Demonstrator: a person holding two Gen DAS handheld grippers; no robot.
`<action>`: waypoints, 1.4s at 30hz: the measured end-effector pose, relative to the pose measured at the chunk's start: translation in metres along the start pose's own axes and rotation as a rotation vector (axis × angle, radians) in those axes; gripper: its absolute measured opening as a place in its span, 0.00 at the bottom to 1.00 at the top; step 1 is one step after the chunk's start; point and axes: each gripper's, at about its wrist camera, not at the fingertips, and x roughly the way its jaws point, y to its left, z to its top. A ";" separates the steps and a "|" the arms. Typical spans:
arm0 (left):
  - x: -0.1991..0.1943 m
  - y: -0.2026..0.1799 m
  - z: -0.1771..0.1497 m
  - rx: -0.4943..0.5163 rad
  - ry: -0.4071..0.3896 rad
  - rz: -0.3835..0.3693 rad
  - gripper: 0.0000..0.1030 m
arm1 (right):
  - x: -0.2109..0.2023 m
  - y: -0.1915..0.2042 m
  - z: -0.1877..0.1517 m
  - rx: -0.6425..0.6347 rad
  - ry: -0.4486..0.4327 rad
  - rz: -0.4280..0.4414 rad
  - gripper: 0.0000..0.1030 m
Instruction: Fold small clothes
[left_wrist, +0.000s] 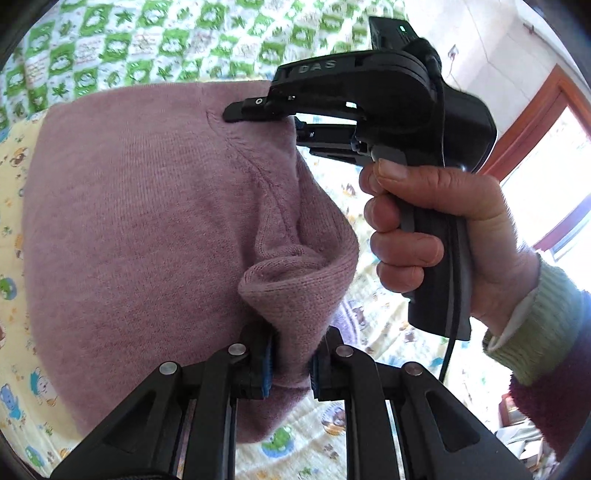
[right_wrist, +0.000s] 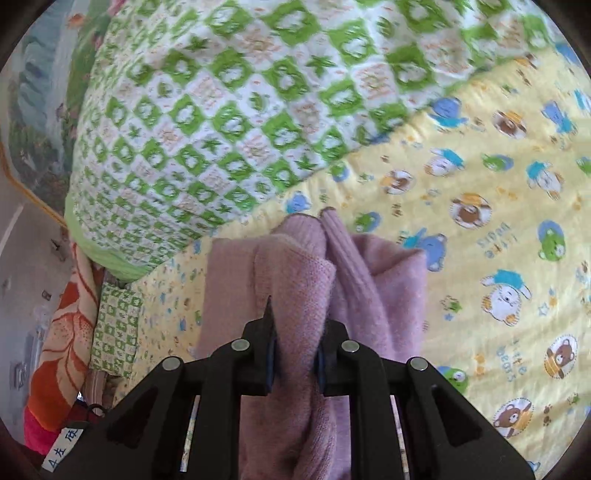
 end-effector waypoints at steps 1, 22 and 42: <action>0.008 0.006 0.005 0.003 0.013 0.004 0.17 | 0.002 -0.005 -0.001 0.007 0.004 -0.016 0.17; -0.065 0.032 -0.072 -0.128 0.012 -0.026 0.62 | -0.111 0.024 -0.113 0.121 -0.139 -0.201 0.35; -0.083 0.154 -0.058 -0.460 0.025 0.249 0.65 | -0.035 0.022 -0.105 -0.008 0.107 -0.137 0.29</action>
